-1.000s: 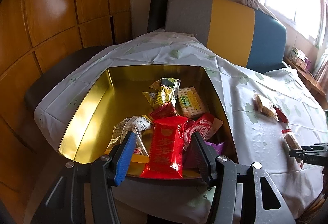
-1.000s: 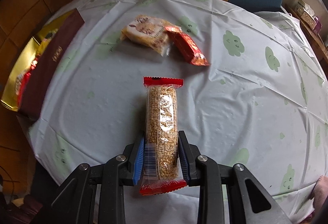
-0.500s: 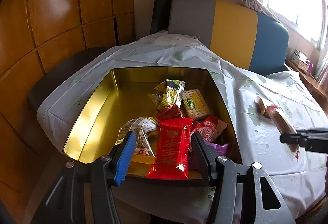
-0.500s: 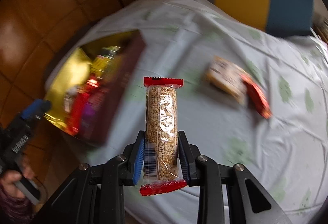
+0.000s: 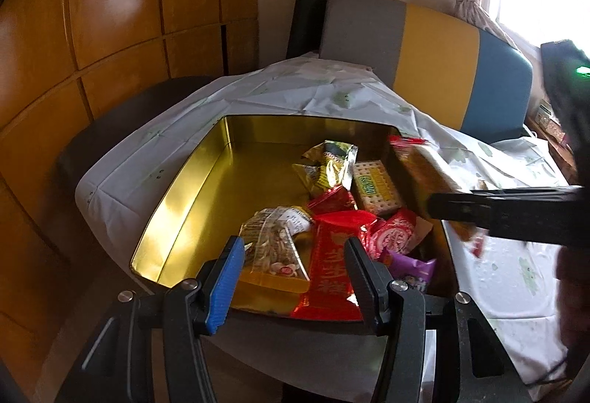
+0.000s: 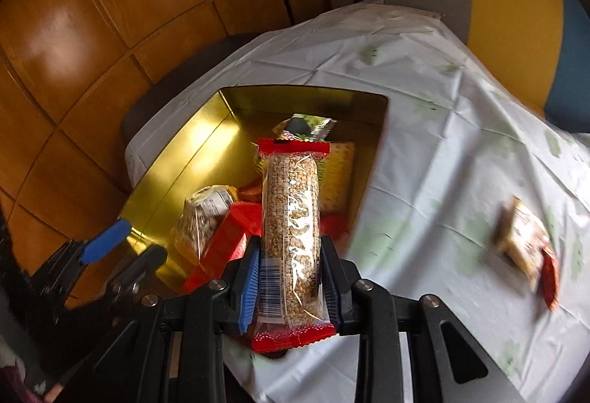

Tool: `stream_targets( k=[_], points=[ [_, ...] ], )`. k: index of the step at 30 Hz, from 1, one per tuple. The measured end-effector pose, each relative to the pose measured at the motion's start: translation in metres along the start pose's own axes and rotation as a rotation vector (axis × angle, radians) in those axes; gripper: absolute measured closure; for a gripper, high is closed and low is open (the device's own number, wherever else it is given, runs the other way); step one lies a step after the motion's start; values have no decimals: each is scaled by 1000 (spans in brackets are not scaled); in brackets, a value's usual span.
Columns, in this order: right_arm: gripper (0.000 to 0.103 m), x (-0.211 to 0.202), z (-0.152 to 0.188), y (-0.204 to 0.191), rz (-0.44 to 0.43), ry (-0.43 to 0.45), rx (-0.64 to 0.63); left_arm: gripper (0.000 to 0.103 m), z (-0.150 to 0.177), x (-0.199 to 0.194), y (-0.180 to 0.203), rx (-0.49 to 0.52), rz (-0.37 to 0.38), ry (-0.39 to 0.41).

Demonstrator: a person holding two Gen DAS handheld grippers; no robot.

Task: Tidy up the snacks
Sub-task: 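Carry the granola bar with the right gripper over the gold tin, then lower the granola bar into the tin and open the right gripper, then move both open grippers to the cake packet and red candy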

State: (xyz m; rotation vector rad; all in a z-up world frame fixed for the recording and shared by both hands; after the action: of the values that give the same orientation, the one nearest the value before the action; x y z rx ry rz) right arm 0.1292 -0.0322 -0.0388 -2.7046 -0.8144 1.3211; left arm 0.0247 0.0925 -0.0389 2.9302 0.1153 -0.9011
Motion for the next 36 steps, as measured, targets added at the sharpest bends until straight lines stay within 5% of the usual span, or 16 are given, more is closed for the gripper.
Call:
stream_targets(
  k=[8, 21, 29, 36],
  points=[
    [72, 40, 3, -6, 25, -57, -8, 46, 5, 8, -9, -14, -12, -22],
    [66, 1, -1, 9, -7, 55, 57, 46, 5, 6, -4, -8, -5, -20],
    [66, -38, 13, 58, 66, 107, 141, 46, 2, -1, 9, 20, 17, -9],
    [66, -77, 39, 132, 213, 102, 204, 46, -3, -7, 29, 63, 58, -1]
  ],
)
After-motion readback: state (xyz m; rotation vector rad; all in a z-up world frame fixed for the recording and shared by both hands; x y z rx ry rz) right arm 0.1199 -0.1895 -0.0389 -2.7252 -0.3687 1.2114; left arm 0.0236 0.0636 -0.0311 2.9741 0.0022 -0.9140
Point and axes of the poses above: each gripper's, at about its wrist camera, not at the fingertips, and x roughly the way its jaws point, y to its right, z to its underside, the point moved 4 cm from there along x, roughly the way its jaws point, and after that the axes turned 8 degrees about y, right-handed, at the moved point
